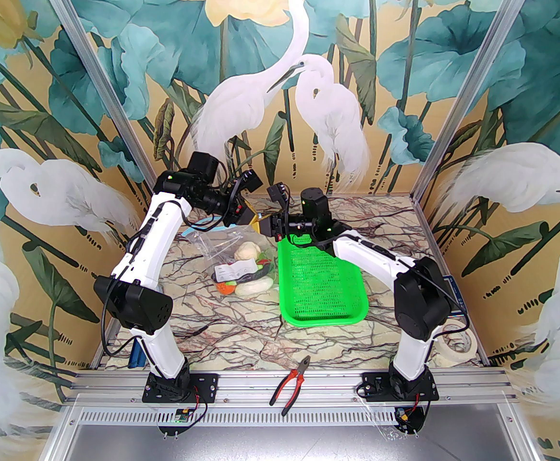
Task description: Place the food in the zip-top bag and seal the zipper
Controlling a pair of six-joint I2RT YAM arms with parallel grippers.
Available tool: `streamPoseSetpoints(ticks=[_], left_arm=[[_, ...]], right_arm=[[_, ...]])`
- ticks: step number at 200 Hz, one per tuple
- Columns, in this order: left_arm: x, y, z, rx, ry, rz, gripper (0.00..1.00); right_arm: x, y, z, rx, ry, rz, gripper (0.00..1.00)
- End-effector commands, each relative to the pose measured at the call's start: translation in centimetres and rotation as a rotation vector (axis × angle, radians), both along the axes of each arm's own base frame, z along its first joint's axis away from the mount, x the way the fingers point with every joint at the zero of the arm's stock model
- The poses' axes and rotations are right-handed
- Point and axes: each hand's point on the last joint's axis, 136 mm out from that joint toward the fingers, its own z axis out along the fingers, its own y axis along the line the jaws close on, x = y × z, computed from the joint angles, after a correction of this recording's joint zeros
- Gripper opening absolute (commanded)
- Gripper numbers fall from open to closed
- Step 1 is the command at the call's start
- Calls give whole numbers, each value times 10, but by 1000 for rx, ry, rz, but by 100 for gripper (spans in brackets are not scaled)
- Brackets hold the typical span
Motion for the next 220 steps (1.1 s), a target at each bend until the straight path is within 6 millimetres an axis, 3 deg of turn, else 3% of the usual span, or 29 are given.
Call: streamPoseSetpoints(ticks=[1, 100, 220], left_arm=[[-4, 20, 8, 20, -18, 43, 14], [-7, 36, 18, 26, -57, 82, 12], [4, 59, 12, 88, -69, 195, 11]], right_arm=[[-6, -7, 25, 24, -67, -12, 0], [-6, -18, 28, 8, -84, -52, 0], [-1, -32, 19, -41, -63, -146, 0]])
